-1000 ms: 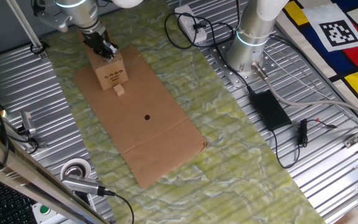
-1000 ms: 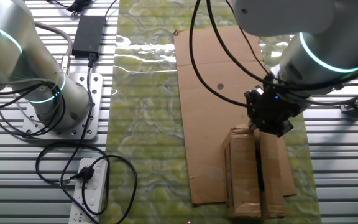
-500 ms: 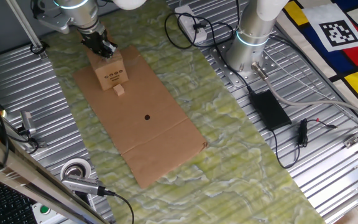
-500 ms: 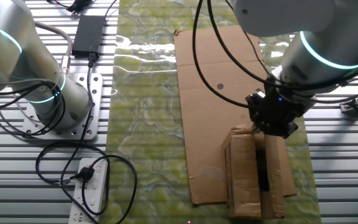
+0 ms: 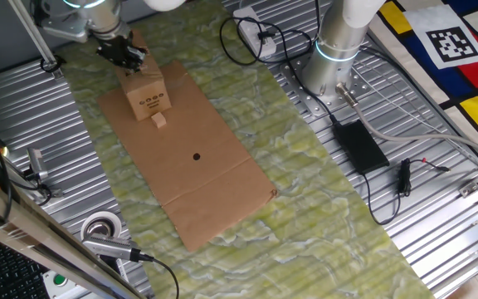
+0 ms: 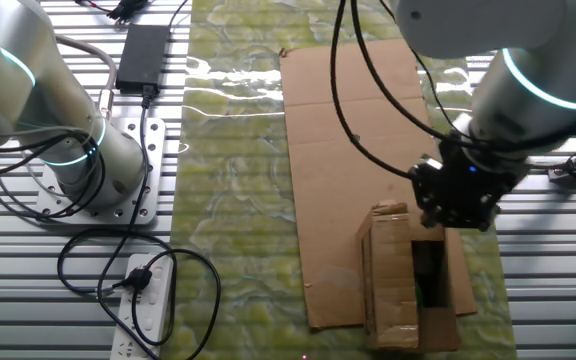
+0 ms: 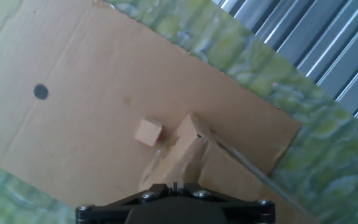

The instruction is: Open a box

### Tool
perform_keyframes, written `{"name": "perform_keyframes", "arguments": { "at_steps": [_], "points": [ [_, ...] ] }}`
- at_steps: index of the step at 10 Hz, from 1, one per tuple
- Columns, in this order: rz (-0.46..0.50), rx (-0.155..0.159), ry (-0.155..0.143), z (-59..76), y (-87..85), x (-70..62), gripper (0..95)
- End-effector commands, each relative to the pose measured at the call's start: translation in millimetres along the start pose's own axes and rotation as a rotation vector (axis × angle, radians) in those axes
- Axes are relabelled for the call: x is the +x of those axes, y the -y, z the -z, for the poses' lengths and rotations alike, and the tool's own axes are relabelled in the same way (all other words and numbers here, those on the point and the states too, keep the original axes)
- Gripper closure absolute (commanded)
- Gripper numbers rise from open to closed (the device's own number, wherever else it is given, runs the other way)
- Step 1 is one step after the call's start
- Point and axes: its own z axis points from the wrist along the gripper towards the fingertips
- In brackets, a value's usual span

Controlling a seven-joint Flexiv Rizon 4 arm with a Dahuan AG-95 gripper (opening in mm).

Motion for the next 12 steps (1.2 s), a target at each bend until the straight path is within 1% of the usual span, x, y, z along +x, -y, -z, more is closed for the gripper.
{"name": "perform_keyframes", "arguments": {
  "at_steps": [1,3,5,6,7,9,10,12],
  "points": [
    [0.019,0.002,-0.002,0.4,13.4,-2.7,95.0],
    [0.031,0.016,-0.001,-1.8,25.3,-10.5,95.0],
    [0.035,0.028,0.001,-3.0,30.6,-16.8,95.0],
    [0.049,0.048,0.002,-5.1,36.5,-25.0,95.0],
    [0.054,0.056,0.006,-7.5,38.8,-28.1,95.0],
    [0.072,0.074,0.020,-13.3,40.6,-30.2,95.0],
    [0.091,0.088,0.032,-19.5,42.0,-31.7,95.0],
    [0.098,0.094,0.053,-31.6,43.8,-34.5,95.0]
  ]
}}
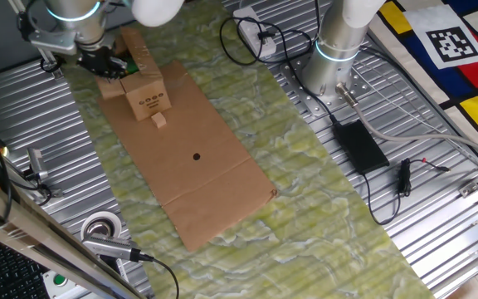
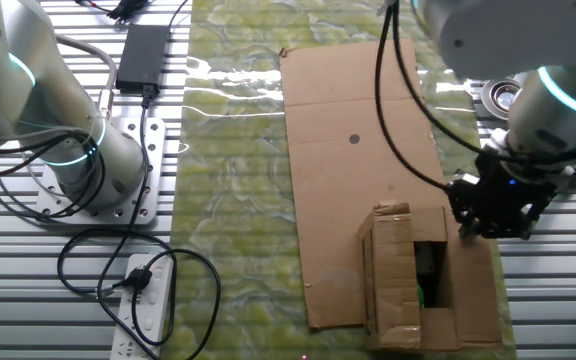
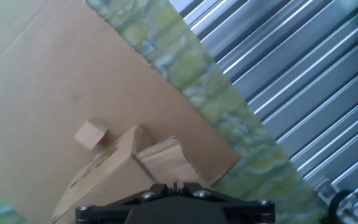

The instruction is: Open a box

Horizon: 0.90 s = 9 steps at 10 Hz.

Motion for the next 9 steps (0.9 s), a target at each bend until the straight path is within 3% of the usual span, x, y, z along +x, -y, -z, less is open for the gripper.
{"name": "perform_keyframes", "arguments": {
  "at_steps": [1,6,7,9],
  "points": [
    [-0.004,-0.002,0.015,-14.3,1.7,-3.1,95.0],
    [-0.030,-0.013,0.029,-36.5,-3.2,-1.9,95.0],
    [-0.015,-0.023,0.044,-36.7,-4.5,0.8,95.0],
    [0.021,-0.024,0.041,-25.1,-1.9,9.4,95.0]
  ]
}}
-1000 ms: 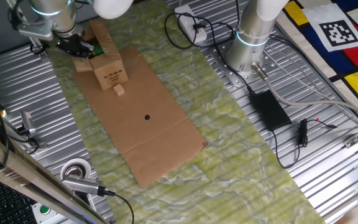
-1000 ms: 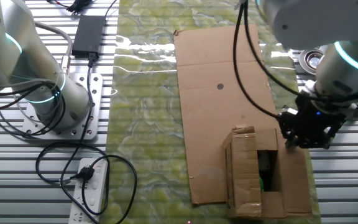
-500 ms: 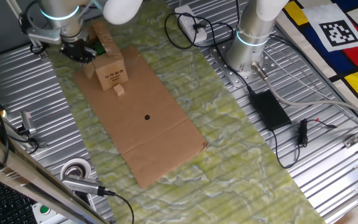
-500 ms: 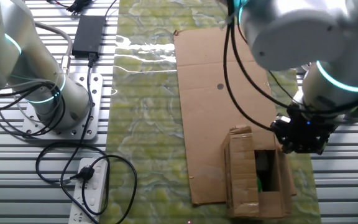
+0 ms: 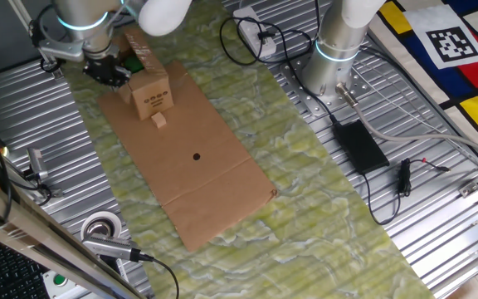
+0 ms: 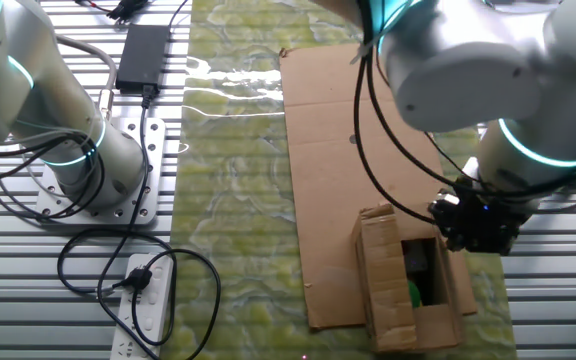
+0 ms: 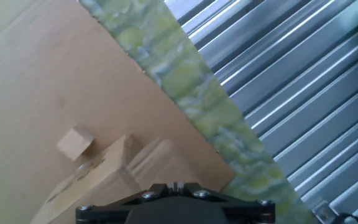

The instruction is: Open a box

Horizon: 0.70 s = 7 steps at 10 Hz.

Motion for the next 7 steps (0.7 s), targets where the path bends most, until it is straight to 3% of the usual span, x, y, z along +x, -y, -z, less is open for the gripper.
{"name": "perform_keyframes", "arguments": {
  "at_steps": [1,3,4,7],
  "points": [
    [0.058,-0.008,-0.012,16.1,5.8,9.0,95.0],
    [0.077,-0.010,-0.032,32.8,4.3,12.8,95.0],
    [0.073,-0.025,-0.038,37.3,3.5,13.9,95.0],
    [0.032,-0.068,-0.033,40.3,-1.6,20.3,95.0]
  ]
}}
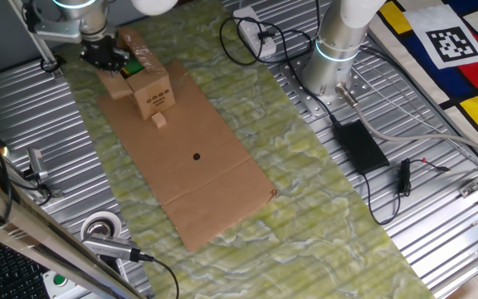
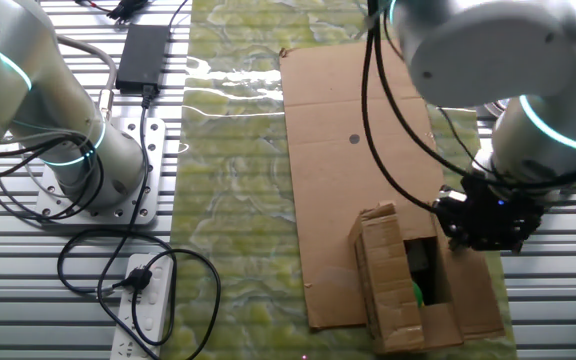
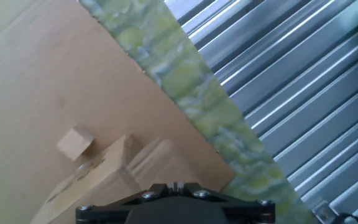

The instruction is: Open a box

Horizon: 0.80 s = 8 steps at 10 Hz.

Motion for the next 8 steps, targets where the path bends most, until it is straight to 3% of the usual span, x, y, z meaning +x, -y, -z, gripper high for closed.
{"name": "perform_keyframes", "arguments": {
  "at_steps": [1,7,8],
  "points": [
    [-0.058,-0.044,0.038,-5.3,-7.2,8.5,95.0],
    [-0.150,-0.125,0.075,-25.1,-41.8,36.4,95.0],
    [-0.157,-0.143,0.070,-24.5,-45.7,39.4,95.0]
  ]
}}
